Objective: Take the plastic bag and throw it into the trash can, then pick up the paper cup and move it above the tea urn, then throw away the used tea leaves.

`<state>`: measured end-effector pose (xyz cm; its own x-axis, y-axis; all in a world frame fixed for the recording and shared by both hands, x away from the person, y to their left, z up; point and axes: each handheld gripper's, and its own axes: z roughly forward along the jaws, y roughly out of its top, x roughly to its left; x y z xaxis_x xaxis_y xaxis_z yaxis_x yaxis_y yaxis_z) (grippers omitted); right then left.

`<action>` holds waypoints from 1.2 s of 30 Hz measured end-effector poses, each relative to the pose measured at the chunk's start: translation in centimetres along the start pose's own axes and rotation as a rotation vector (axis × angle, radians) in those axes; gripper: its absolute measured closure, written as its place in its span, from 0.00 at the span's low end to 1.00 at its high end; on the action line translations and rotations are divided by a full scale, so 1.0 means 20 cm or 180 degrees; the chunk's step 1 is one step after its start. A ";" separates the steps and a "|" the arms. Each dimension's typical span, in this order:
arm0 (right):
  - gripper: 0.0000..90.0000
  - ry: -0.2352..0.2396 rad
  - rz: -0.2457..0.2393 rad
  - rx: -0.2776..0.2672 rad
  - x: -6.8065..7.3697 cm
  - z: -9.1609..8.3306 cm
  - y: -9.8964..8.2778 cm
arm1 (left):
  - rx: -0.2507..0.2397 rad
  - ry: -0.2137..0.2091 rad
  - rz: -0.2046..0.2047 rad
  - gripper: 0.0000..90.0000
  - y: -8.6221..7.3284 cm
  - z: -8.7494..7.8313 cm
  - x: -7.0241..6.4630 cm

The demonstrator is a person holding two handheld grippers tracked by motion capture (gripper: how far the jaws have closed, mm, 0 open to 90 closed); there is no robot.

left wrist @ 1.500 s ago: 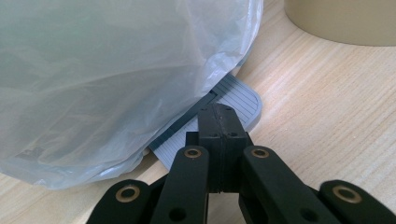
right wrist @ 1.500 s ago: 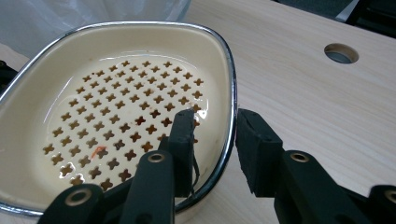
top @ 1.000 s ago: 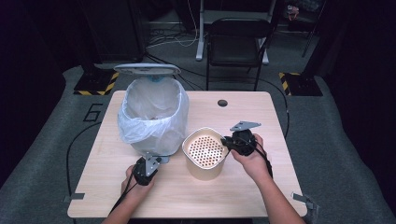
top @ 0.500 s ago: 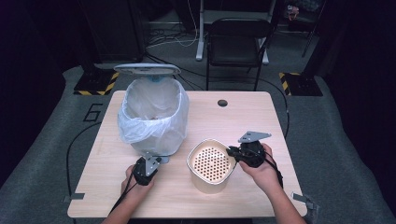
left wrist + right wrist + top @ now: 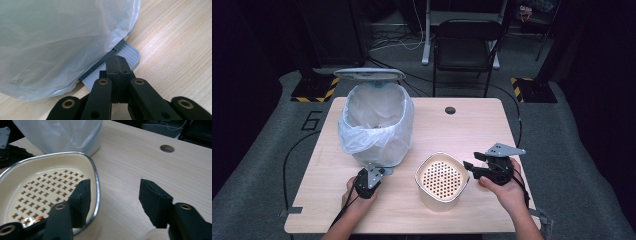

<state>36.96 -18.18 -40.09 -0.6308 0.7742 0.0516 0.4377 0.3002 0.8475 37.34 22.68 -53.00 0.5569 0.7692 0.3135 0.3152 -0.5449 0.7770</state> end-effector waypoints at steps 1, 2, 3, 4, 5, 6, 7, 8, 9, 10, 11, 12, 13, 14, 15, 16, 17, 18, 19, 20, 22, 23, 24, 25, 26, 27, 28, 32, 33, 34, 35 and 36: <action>0.43 -0.0036 0.0030 -0.0023 -0.01 -0.01 -0.01 | -0.0019 0.0008 -0.0019 1.00 0.00 0.00 0.00; 0.40 -0.0078 0.0049 -0.0052 -0.03 -0.02 -0.03 | -0.0018 0.0012 -0.0013 1.00 0.00 0.00 0.00; 0.37 -0.0161 0.0053 -0.0080 -0.04 -0.03 -0.04 | -0.0018 0.0012 -0.0014 1.00 0.00 0.00 0.00; 0.35 -0.0246 0.0060 -0.0084 -0.06 -0.03 -0.06 | -0.0016 0.0008 -0.0016 1.00 0.00 0.00 0.00; 0.33 -0.0289 0.0079 -0.0092 -0.07 -0.04 -0.08 | -0.0012 0.0003 -0.0017 1.00 0.00 0.00 0.00; 0.31 -0.0323 0.0103 -0.0093 -0.08 -0.04 -0.10 | -0.0018 0.0009 -0.0016 1.00 0.00 0.00 0.00; 0.29 -0.0371 0.0132 -0.0090 -0.09 -0.04 -0.12 | -0.0021 0.0021 -0.0007 1.00 0.00 0.00 0.00; 0.28 -0.0419 0.0176 -0.0075 -0.11 -0.04 -0.14 | -0.0023 0.0022 -0.0009 1.00 0.00 0.00 0.00; 0.26 -0.0451 0.0182 -0.0072 -0.12 -0.04 -0.15 | -0.0019 0.0008 -0.0019 1.00 0.00 0.00 0.00; 0.24 -0.0503 0.0203 -0.0081 -0.12 -0.04 -0.17 | 0.0001 -0.0001 0.0002 1.00 0.00 0.00 0.00; 0.23 -0.0549 0.0219 -0.0083 -0.13 -0.04 -0.19 | -0.0002 -0.0004 -0.0003 1.00 0.00 0.00 0.00; 0.21 -0.0585 0.0226 -0.0060 -0.14 -0.04 -0.20 | -0.0007 0.0006 -0.0002 1.00 0.00 0.00 0.00; 0.20 -0.0595 0.0226 -0.0064 -0.14 -0.04 -0.22 | -0.0019 0.0018 -0.0005 1.00 0.00 0.00 0.00; 0.19 -0.0618 0.0247 -0.0065 -0.15 -0.04 -0.23 | 0.0000 0.0001 0.0001 1.00 0.00 0.00 0.00; 0.19 -0.0640 0.0255 -0.0031 -0.16 -0.03 -0.24 | 0.0000 0.0005 0.0006 1.00 0.00 0.00 0.00; 0.19 -0.0652 0.0271 -0.0019 -0.16 -0.03 -0.25 | -0.0003 0.0002 0.0004 1.00 0.00 0.00 0.00; 0.19 -0.0660 0.0279 -0.0002 -0.17 -0.02 -0.26 | -0.0003 0.0003 0.0004 1.00 0.00 0.00 0.00; 0.19 -0.0654 0.0284 0.0020 -0.17 -0.02 -0.27 | -0.0005 0.0002 0.0002 1.00 0.00 0.00 0.00; 0.18 -0.0661 0.0300 0.0028 -0.18 -0.01 -0.28 | 0.0001 -0.0002 -0.0001 1.00 0.00 0.00 0.00; 0.18 -0.0684 0.0298 0.0045 -0.18 0.00 -0.29 | -0.0004 0.0008 0.0005 1.00 0.00 0.00 0.00; 0.19 -0.0671 0.0336 0.0049 -0.19 0.01 -0.31 | -0.0002 0.0002 0.0000 1.00 0.00 0.00 0.00; 0.19 -0.0670 0.0340 0.0042 -0.19 0.01 -0.32 | -0.0021 0.0019 -0.0007 1.00 0.00 0.00 0.00; 0.19 -0.0660 0.0362 0.0033 -0.19 0.02 -0.32 | -0.0022 0.0023 -0.0006 1.00 0.00 0.00 0.00; 0.19 -0.0650 0.0376 0.0049 -0.20 0.02 -0.33 | -0.0006 0.0003 -0.0001 1.00 0.00 0.00 0.00; 0.19 -0.0636 0.0389 0.0063 -0.20 0.03 -0.34 | -0.0006 0.0001 0.0001 1.00 0.00 0.00 0.00; 0.19 -0.0633 0.0390 0.0078 -0.20 0.03 -0.35 | -0.0016 0.0009 -0.0004 1.00 0.00 0.00 0.00; 0.19 -0.0640 0.0366 0.0091 -0.20 0.04 -0.35 | -0.0016 0.0012 -0.0005 1.00 0.00 0.00 0.00; 0.19 -0.0634 0.0359 0.0118 -0.20 0.07 -0.37 | -0.0019 0.0022 -0.0004 1.00 0.00 0.00 0.00; 0.20 -0.0635 0.0360 0.0138 -0.20 0.07 -0.37 | -0.0002 -0.0002 0.0000 1.00 0.00 0.00 0.00; 0.20 -0.0636 0.0372 0.0147 -0.20 0.08 -0.38 | -0.0021 0.0024 -0.0007 1.00 0.00 0.00 0.00; 0.21 -0.0636 0.0378 0.0142 -0.20 0.09 -0.38 | -0.0023 0.0023 -0.0009 1.00 0.00 0.00 0.00; 0.21 -0.0653 0.0376 0.0152 -0.20 0.09 -0.38 | -0.0022 0.0023 -0.0007 1.00 0.00 0.00 0.00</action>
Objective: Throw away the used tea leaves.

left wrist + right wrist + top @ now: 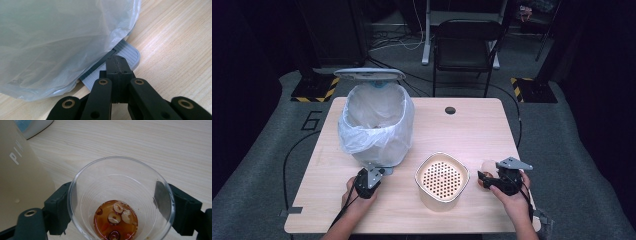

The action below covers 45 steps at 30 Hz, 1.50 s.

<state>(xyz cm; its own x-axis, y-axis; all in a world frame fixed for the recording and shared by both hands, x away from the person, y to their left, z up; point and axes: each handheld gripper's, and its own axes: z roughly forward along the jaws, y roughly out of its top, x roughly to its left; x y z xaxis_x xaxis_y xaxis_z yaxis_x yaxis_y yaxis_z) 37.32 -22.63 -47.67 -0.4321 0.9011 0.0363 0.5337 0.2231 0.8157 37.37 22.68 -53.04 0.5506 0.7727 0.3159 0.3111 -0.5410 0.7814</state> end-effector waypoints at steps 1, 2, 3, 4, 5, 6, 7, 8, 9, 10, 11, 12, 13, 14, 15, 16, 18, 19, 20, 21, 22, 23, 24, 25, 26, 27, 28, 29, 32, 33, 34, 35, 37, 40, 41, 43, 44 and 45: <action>0.21 0.0013 0.0008 0.0002 0.00 0.00 0.00 | 0.0017 -0.0023 0.0007 1.00 0.00 0.00 0.00; 0.21 0.0012 0.0015 0.0012 0.00 0.00 0.00 | 0.0016 -0.0023 0.0007 1.00 0.00 0.00 0.00; 0.21 0.0017 0.0013 0.0015 0.00 0.01 0.00 | -0.0002 0.0000 -0.0002 1.00 0.00 0.00 0.00; 0.21 0.0020 -0.0010 0.0015 0.00 0.01 -0.01 | -0.0002 -0.0002 -0.0004 1.00 0.00 0.00 0.00; 0.22 0.0022 -0.0012 0.0023 0.00 0.01 -0.01 | -0.0003 -0.0002 -0.0006 1.00 0.00 0.00 0.00; 0.22 0.0020 -0.0002 0.0035 0.00 0.02 -0.01 | -0.0001 -0.0002 -0.0002 1.00 0.00 0.00 0.00; 0.22 0.0024 -0.0011 0.0043 0.00 0.02 -0.01 | -0.0001 -0.0003 -0.0002 1.00 0.00 0.00 0.00; 0.23 0.0016 -0.0011 0.0074 0.00 0.02 -0.01 | -0.0001 -0.0002 -0.0001 1.00 0.00 0.00 0.00; 0.23 0.0028 -0.0001 0.0069 0.00 0.03 -0.02 | -0.0004 -0.0002 -0.0006 1.00 0.00 0.00 0.00; 0.24 0.0015 -0.0022 0.0076 0.00 0.03 -0.02 | -0.0003 -0.0003 -0.0008 1.00 0.00 0.00 0.00; 0.25 0.0027 -0.0032 0.0094 0.00 0.03 -0.02 | 0.0004 -0.0018 -0.0008 1.00 0.00 0.00 0.00; 0.26 0.0042 -0.0021 0.0096 0.00 0.03 -0.02 | 0.0015 -0.0032 -0.0007 1.00 0.00 0.00 0.00; 0.27 0.0046 -0.0018 0.0100 0.00 0.03 -0.02 | 0.0011 -0.0026 -0.0007 1.00 0.00 0.00 0.00; 0.27 0.0044 -0.0037 0.0101 0.00 0.03 -0.02 | 0.0012 -0.0027 -0.0006 1.00 0.00 0.00 0.00; 0.28 0.0039 -0.0036 0.0106 0.00 0.03 -0.02 | 0.0017 -0.0030 -0.0003 1.00 0.00 0.00 0.00; 0.30 0.0028 -0.0046 0.0110 0.00 0.03 -0.02 | 0.0011 -0.0024 -0.0006 1.00 0.00 0.00 0.00; 0.32 0.0045 -0.0048 0.0116 -0.01 0.03 -0.02 | 0.0011 -0.0028 -0.0008 1.00 0.00 0.00 0.00; 0.32 0.0049 -0.0059 0.0113 -0.01 0.03 -0.02 | 0.0012 -0.0030 -0.0009 1.00 0.00 0.00 0.00; 0.33 0.0061 -0.0052 0.0114 0.00 0.03 -0.02 | 0.0011 -0.0031 -0.0011 1.00 0.00 0.00 0.00; 0.33 0.0065 -0.0058 0.0107 0.00 0.03 -0.02 | 0.0011 -0.0032 -0.0011 1.00 0.00 0.00 0.00; 0.34 0.0052 -0.0094 0.0099 0.00 0.03 -0.02 | 0.0014 -0.0030 -0.0007 1.00 0.00 0.00 0.00; 0.35 0.0061 -0.0109 0.0100 0.00 0.03 -0.02 | 0.0011 -0.0036 -0.0016 1.00 0.00 0.00 0.00; 0.35 0.0062 -0.0106 0.0107 0.00 0.03 -0.02 | -0.0001 -0.0043 -0.0040 1.00 0.00 0.00 0.00; 0.36 0.0064 -0.0109 0.0096 0.00 0.04 -0.02 | 0.0016 -0.0054 -0.0029 1.00 0.00 0.00 0.00; 0.36 0.0079 -0.0142 0.0094 0.00 0.04 -0.02 | 0.0021 -0.0054 -0.0022 1.00 0.00 0.00 0.00; 0.37 0.0081 -0.0120 0.0096 0.00 0.04 -0.02 | 0.0014 -0.0048 -0.0023 1.00 0.00 0.00 0.00; 0.37 0.0071 -0.0103 0.0086 0.00 0.04 -0.02 | 0.0026 -0.0059 -0.0020 1.00 0.00 0.00 0.00; 0.37 0.0081 -0.0103 0.0087 -0.01 0.04 -0.02 | 0.0021 -0.0054 -0.0023 1.00 0.00 0.00 0.00; 0.38 0.0107 -0.0137 0.0098 -0.01 0.04 -0.01 | 0.0010 -0.0052 -0.0039 1.00 0.00 0.00 0.00; 0.38 0.0128 -0.0118 0.0100 -0.01 0.04 -0.01 | -0.0012 -0.0028 -0.0045 1.00 0.00 0.00 0.00; 0.38 0.0122 -0.0151 0.0109 -0.02 0.04 0.00 | -0.0011 -0.0027 -0.0044 1.00 0.00 0.00 0.00; 0.38 0.0127 -0.0175 0.0116 -0.02 0.04 0.00 | 0.0004 -0.0049 -0.0044 1.00 0.00 0.00 0.00; 0.38 0.0149 -0.0182 0.0097 -0.03 0.04 0.02 | 0.0002 -0.0033 -0.0029 1.00 0.00 0.00 0.00; 0.38 0.0229 -0.0276 0.0049 -0.05 0.04 0.07 | 0.0012 -0.0045 -0.0023 1.00 0.00 0.00 0.00; 0.38 0.0246 -0.0334 0.0044 -0.06 0.04 0.09 | 0.0018 -0.0050 -0.0022 1.00 0.00 0.00 0.00; 0.38 0.0310 -0.0399 0.0022 -0.07 0.06 0.13 | 0.0013 -0.0037 -0.0014 1.00 0.00 0.00 0.00; 0.38 0.0344 -0.0427 0.0011 -0.08 0.07 0.15 | 0.0012 -0.0037 -0.0015 1.00 0.00 0.00 0.00; 0.38 0.0367 -0.0472 0.0030 -0.08 0.08 0.17 | 0.0012 -0.0037 -0.0015 1.00 0.00 0.00 0.00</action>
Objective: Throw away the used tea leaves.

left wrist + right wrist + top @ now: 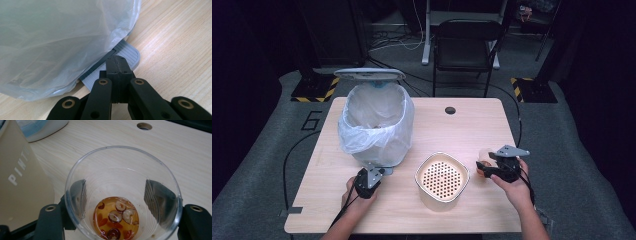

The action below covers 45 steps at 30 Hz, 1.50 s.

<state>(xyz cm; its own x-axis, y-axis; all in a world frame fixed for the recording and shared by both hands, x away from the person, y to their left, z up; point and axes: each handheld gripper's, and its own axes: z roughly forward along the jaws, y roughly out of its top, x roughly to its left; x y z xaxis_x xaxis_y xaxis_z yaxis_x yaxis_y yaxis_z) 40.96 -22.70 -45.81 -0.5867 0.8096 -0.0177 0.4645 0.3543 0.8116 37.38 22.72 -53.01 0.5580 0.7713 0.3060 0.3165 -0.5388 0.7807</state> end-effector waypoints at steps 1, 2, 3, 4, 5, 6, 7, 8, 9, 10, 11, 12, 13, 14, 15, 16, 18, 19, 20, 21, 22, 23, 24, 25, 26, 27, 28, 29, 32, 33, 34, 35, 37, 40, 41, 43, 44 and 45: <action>0.38 0.0015 -0.0051 -0.0007 -0.01 0.01 0.02 | -0.0001 -0.0002 -0.0003 1.00 0.00 0.00 0.00; 0.38 0.0044 -0.0089 -0.0011 -0.01 0.02 0.05 | 0.0000 -0.0009 -0.0008 1.00 0.00 0.00 0.00; 0.38 0.0087 -0.0139 -0.0022 -0.02 0.03 0.07 | 0.0000 -0.0004 -0.0004 1.00 0.00 0.00 0.00; 0.38 0.0140 -0.0195 -0.0020 -0.02 0.04 0.09 | 0.0000 -0.0002 -0.0002 1.00 0.00 0.00 0.00; 0.38 0.0179 -0.0231 -0.0030 -0.02 0.05 0.11 | 0.0000 -0.0003 -0.0002 1.00 0.00 0.00 0.00; 0.38 0.0216 -0.0267 -0.0018 -0.02 0.06 0.13 | -0.0003 -0.0012 -0.0019 1.00 0.00 0.00 0.00; 0.38 0.0250 -0.0330 -0.0016 -0.02 0.06 0.15 | 0.0008 -0.0022 -0.0014 1.00 0.00 0.00 0.00; 0.38 0.0292 -0.0366 -0.0030 -0.03 0.07 0.17 | -0.0011 -0.0008 -0.0024 1.00 0.00 0.00 0.00; 0.38 0.0326 -0.0365 -0.0039 -0.02 0.08 0.19 | -0.0017 0.0004 -0.0021 1.00 0.00 0.00 0.00; 0.38 0.0378 -0.0408 -0.0054 -0.03 0.08 0.21 | -0.0014 -0.0007 -0.0027 1.00 0.00 0.00 0.00; 0.38 0.0438 -0.0404 -0.0082 -0.03 0.09 0.24 | -0.0015 0.0000 -0.0021 1.00 0.00 0.00 0.00; 0.38 0.0472 -0.0429 -0.0101 -0.03 0.09 0.25 | -0.0017 0.0004 -0.0021 1.00 0.00 0.00 0.00; 0.38 0.0500 -0.0433 -0.0112 -0.03 0.09 0.27 | -0.0017 0.0002 -0.0022 1.00 0.00 0.00 0.00; 0.38 0.0531 -0.0476 -0.0121 -0.03 0.10 0.29 | -0.0017 0.0002 -0.0023 1.00 0.00 0.00 0.00; 0.38 0.0567 -0.0485 -0.0120 -0.03 0.10 0.30 | -0.0015 -0.0005 -0.0026 1.00 0.00 0.00 0.00; 0.38 0.0609 -0.0539 -0.0140 -0.03 0.10 0.32 | 0.0001 -0.0021 -0.0022 1.00 0.00 0.00 0.00; 0.38 0.0654 -0.0567 -0.0167 -0.02 0.10 0.35 | -0.0015 -0.0005 -0.0026 1.00 0.00 0.00 0.00; 0.38 0.0691 -0.0575 -0.0199 -0.02 0.11 0.37 | -0.0016 0.0003 -0.0020 1.00 0.00 0.00 0.00; 0.38 0.0716 -0.0564 -0.0213 -0.02 0.11 0.39 | 0.0002 -0.0012 -0.0012 1.00 0.00 0.00 0.00; 0.38 0.0738 -0.0593 -0.0227 -0.02 0.11 0.40 | 0.0005 -0.0012 -0.0005 1.00 0.00 0.00 0.00; 0.38 0.0757 -0.0609 -0.0250 -0.02 0.12 0.42 | -0.0015 -0.0002 -0.0026 1.00 0.00 0.00 0.00; 0.38 0.0771 -0.0598 -0.0282 -0.02 0.12 0.43 | -0.0012 0.0012 -0.0008 1.00 0.00 0.00 0.00; 0.38 0.0789 -0.0619 -0.0307 -0.01 0.12 0.45 | -0.0012 0.0012 -0.0010 1.00 0.00 0.00 0.00; 0.38 0.0796 -0.0648 -0.0315 -0.01 0.12 0.46 | -0.0023 0.0014 -0.0025 1.00 0.00 0.00 0.00; 0.38 0.0805 -0.0700 -0.0311 0.00 0.13 0.48 | -0.0021 0.0008 -0.0026 1.00 0.00 0.00 0.00; 0.38 0.0806 -0.0743 -0.0324 0.01 0.13 0.50 | -0.0021 0.0006 -0.0029 1.00 0.00 0.00 0.00; 0.38 0.0835 -0.0781 -0.0352 0.02 0.13 0.51 | -0.0023 0.0006 -0.0033 1.00 0.00 0.00 0.00; 0.38 0.0852 -0.0814 -0.0376 0.03 0.13 0.52 | -0.0023 0.0007 -0.0031 1.00 0.00 0.00 0.00; 0.38 0.0857 -0.0947 -0.0387 0.07 0.14 0.55 | -0.0022 0.0007 -0.0029 1.00 0.00 0.00 0.00; 0.38 0.0869 -0.0999 -0.0428 0.08 0.14 0.56 | -0.0022 0.0007 -0.0029 1.00 0.00 0.00 0.00; 0.38 0.0873 -0.1024 -0.0427 0.09 0.14 0.57 | -0.0023 0.0007 -0.0031 1.00 0.00 0.00 0.00; 0.38 0.0882 -0.1098 -0.0425 0.10 0.15 0.58 | -0.0027 0.0009 -0.0032 1.00 0.00 0.00 0.00; 0.38 0.0915 -0.1166 -0.0447 0.12 0.15 0.60 | -0.0025 0.0008 -0.0031 1.00 0.00 0.00 0.00; 0.38 0.0942 -0.1259 -0.0494 0.14 0.15 0.62 | -0.0006 -0.0014 -0.0023 1.00 0.00 0.00 0.00; 0.38 0.0958 -0.1291 -0.0523 0.15 0.14 0.63 | -0.0012 -0.0008 -0.0026 1.00 0.00 0.00 0.00; 0.38 0.0940 -0.1390 -0.0532 0.17 0.14 0.64 | -0.0019 0.0005 -0.0029 1.00 0.00 0.00 0.00; 0.38 0.0946 -0.1445 -0.0546 0.19 0.13 0.64 | -0.0024 0.0008 -0.0030 1.00 0.00 0.00 0.00; 0.39 0.0954 -0.1491 -0.0570 0.20 0.12 0.64 | 0.0003 -0.0024 -0.0021 1.00 0.00 0.00 0.00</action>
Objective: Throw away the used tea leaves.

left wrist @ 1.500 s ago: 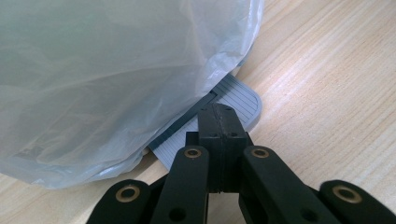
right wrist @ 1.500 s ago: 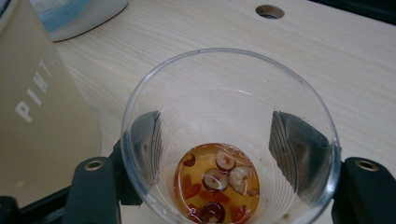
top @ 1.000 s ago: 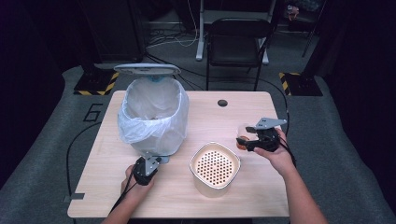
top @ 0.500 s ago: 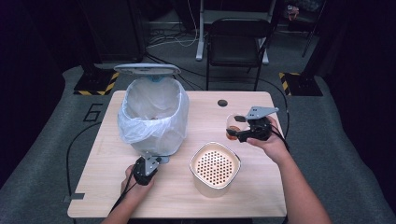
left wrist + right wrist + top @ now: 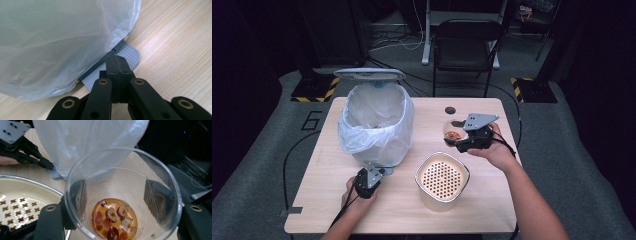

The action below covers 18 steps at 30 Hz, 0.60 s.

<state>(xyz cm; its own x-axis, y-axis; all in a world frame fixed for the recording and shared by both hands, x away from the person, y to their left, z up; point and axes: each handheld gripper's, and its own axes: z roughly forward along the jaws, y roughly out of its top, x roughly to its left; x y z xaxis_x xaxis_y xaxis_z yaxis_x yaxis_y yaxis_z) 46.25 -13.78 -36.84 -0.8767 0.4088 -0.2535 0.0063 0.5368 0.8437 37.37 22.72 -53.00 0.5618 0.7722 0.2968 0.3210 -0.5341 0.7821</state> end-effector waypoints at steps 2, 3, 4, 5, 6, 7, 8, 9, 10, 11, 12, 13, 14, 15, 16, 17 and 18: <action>0.39 -0.0002 -0.0121 -0.0024 0.02 -0.01 0.02 | -0.0010 0.0019 0.0005 1.00 0.00 0.00 0.00; 0.39 -0.0001 -0.0201 -0.0038 0.03 -0.01 0.03 | -0.0017 0.0027 0.0004 1.00 0.00 0.00 0.00; 0.39 -0.0006 -0.0273 -0.0048 0.05 -0.01 0.04 | -0.0018 0.0026 0.0004 1.00 0.00 0.00 0.00; 0.39 -0.0013 -0.0339 -0.0055 0.06 -0.02 0.05 | -0.0018 0.0026 0.0002 1.00 0.00 0.00 0.00; 0.40 -0.0023 -0.0419 -0.0067 0.08 -0.02 0.06 | -0.0017 0.0027 0.0004 1.00 0.00 0.00 0.00; 0.40 -0.0030 -0.0504 -0.0069 0.09 -0.03 0.07 | -0.0017 0.0028 0.0005 1.00 0.00 0.00 0.00; 0.40 -0.0042 -0.0593 -0.0079 0.11 -0.03 0.07 | -0.0016 0.0027 0.0005 1.00 0.00 0.00 0.00; 0.41 -0.0038 -0.0674 -0.0087 0.12 -0.04 0.07 | -0.0018 0.0026 0.0004 1.00 0.00 0.00 0.00; 0.41 -0.0045 -0.0764 -0.0101 0.13 -0.04 0.08 | -0.0018 0.0027 0.0003 1.00 0.00 0.00 0.00; 0.41 -0.0047 -0.0835 -0.0096 0.15 -0.05 0.08 | -0.0002 0.0025 0.0025 1.00 0.00 0.00 0.00; 0.41 -0.0066 -0.0918 -0.0092 0.16 -0.05 0.08 | -0.0003 0.0027 0.0026 1.00 0.00 0.00 0.00; 0.42 -0.0083 -0.0994 -0.0078 0.17 -0.05 0.08 | -0.0003 0.0027 0.0026 1.00 0.00 0.00 0.00; 0.42 -0.0109 -0.1073 -0.0060 0.19 -0.05 0.08 | -0.0003 0.0024 0.0025 1.00 0.00 0.00 0.00; 0.42 -0.0150 -0.1146 -0.0037 0.20 -0.06 0.08 | -0.0014 0.0027 0.0010 1.00 0.00 0.00 0.00; 0.42 -0.0203 -0.1228 -0.0040 0.21 -0.06 0.08 | -0.0011 0.0027 0.0013 1.00 0.00 0.00 0.00; 0.42 -0.0241 -0.1310 -0.0029 0.22 -0.06 0.08 | -0.0002 0.0027 0.0026 1.00 0.00 0.00 0.00; 0.42 -0.0273 -0.1389 -0.0012 0.24 -0.06 0.08 | -0.0002 0.0027 0.0026 1.00 0.00 0.00 0.00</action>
<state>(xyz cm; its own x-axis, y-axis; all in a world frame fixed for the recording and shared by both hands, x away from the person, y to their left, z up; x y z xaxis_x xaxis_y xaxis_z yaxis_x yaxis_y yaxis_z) 41.48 -11.85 -36.06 -0.7538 0.2044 -0.6245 -0.3574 0.6700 0.6506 37.36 22.71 -53.01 0.5579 0.7707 0.3078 0.3160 -0.5402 0.7799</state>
